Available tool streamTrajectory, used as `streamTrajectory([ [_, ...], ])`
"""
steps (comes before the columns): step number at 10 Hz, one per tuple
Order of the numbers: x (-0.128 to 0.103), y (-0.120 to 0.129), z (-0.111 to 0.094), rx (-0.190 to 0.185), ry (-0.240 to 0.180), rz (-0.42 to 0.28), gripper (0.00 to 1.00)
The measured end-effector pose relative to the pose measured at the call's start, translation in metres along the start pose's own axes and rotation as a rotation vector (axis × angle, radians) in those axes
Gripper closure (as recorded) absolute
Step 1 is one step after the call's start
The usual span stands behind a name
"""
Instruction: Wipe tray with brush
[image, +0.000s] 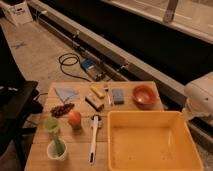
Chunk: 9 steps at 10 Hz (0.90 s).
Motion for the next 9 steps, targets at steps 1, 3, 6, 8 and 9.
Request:
streamTrajectory([
  [1, -0.001, 0.0, 0.0, -0.001, 0.0, -0.001, 0.34],
  [3, 0.004, -0.002, -0.007, -0.013, 0.041, -0.004, 0.34],
  [6, 0.04, -0.017, -0.056, 0.017, 0.168, -0.017, 0.34],
  [8, 0.069, -0.045, -0.109, 0.06, 0.258, -0.045, 0.34],
  [9, 0.078, -0.06, -0.124, 0.081, 0.28, -0.064, 0.34],
])
